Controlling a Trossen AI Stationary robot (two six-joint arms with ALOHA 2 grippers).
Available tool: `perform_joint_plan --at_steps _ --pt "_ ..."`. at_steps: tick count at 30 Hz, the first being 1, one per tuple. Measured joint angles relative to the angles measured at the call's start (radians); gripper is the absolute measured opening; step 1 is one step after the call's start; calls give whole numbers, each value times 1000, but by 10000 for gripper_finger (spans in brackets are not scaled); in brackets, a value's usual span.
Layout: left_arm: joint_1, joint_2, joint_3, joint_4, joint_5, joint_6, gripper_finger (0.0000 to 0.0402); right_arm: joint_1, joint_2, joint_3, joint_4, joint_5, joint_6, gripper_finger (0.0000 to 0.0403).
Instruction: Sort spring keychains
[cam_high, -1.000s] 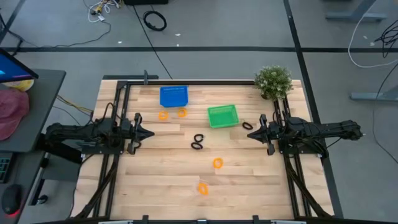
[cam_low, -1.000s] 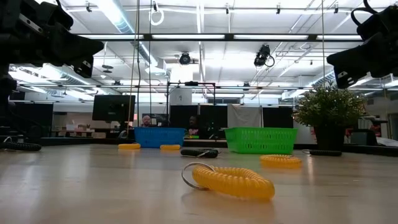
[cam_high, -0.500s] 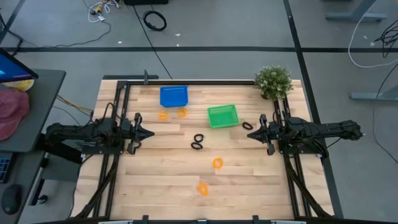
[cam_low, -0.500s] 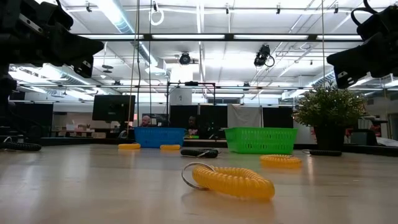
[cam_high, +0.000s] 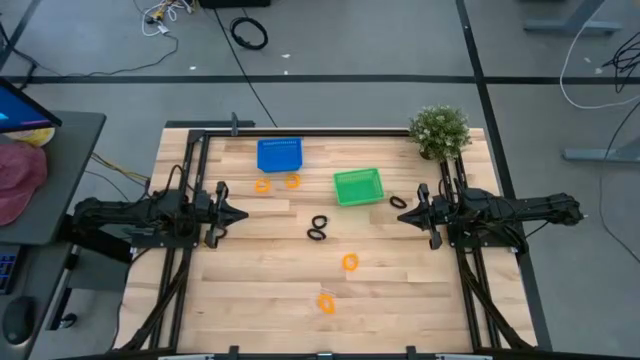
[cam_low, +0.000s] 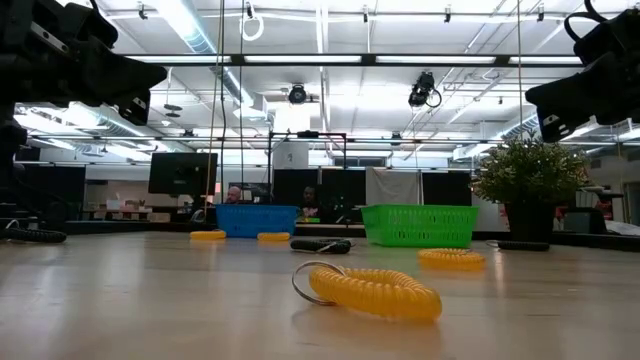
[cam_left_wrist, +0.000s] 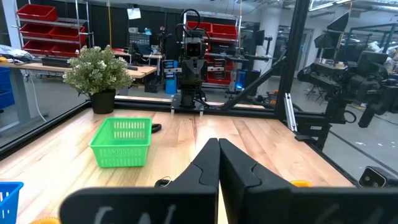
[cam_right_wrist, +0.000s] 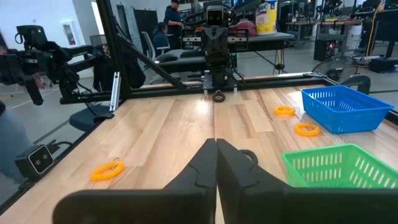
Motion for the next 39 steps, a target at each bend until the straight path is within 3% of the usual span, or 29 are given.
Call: perform_joint_plan --at_steps 16,21,32,39 --pt "0 0 0 0 -3 30 3 0 0 0 0 0 0 7" --pt "0 0 0 18 -59 85 3 0 0 0 0 0 -18 7" --pt "0 3 0 6 -173 -5 3 0 0 0 10 0 -10 7" --pt "0 6 0 16 -185 -80 3 0 0 0 20 0 -49 7"
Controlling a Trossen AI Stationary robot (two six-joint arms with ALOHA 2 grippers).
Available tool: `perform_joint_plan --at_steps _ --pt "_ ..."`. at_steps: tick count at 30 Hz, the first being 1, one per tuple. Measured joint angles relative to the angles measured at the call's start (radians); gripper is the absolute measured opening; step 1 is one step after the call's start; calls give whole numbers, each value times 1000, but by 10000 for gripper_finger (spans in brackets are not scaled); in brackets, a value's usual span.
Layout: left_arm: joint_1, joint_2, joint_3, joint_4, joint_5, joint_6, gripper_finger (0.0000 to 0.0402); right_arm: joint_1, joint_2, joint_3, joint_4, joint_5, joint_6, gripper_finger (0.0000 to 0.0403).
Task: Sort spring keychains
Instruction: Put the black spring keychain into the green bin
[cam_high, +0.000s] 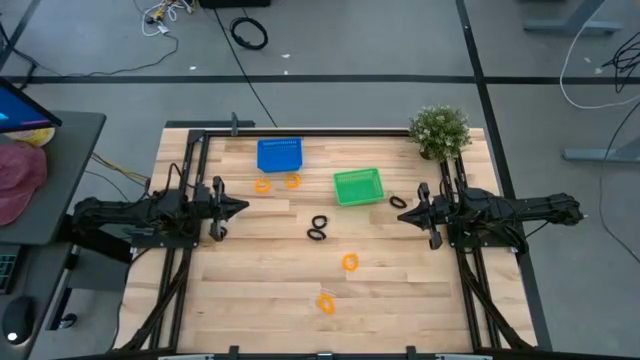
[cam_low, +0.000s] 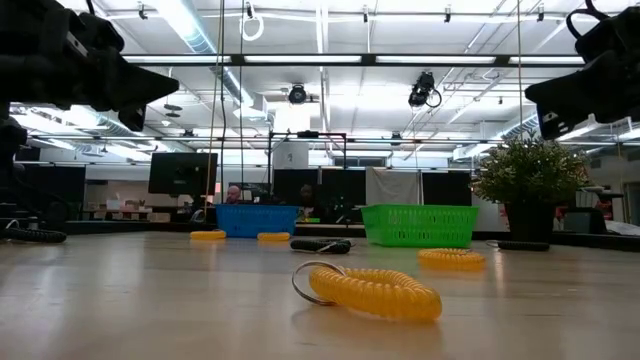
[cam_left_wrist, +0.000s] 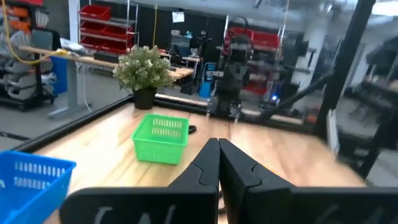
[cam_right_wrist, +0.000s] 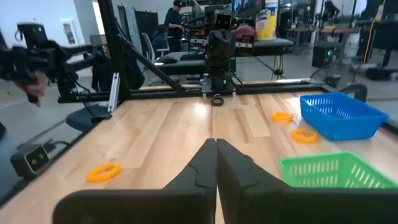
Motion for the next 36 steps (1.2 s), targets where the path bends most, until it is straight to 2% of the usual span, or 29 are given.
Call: perform_joint_plan --at_steps 2,4,7,10,15,18,21,27,33,36 --pt "0 0 0 45 -5 -48 3 0 0 0 55 7 -11 7" --pt "0 0 0 79 -37 -66 3 0 0 0 150 63 -1 7" --pt "0 0 0 162 -116 -45 3 0 0 0 344 226 22 7" --pt "0 0 0 256 -184 -24 3 0 -1 0 542 340 -72 6" --pt "0 0 0 410 -213 6 3 0 0 0 724 358 -247 6" --pt "0 0 5 470 -215 78 2 0 1 12 752 358 -274 6" --pt "0 7 48 464 -233 159 2 0 33 84 752 353 -310 5" --pt "0 168 245 463 -355 332 2 -2 205 354 619 342 -459 5" --pt "0 386 555 439 -443 421 3 -2 393 636 574 422 -502 5" --pt "-1 489 716 357 -544 424 4 -2 448 733 562 423 -504 5"
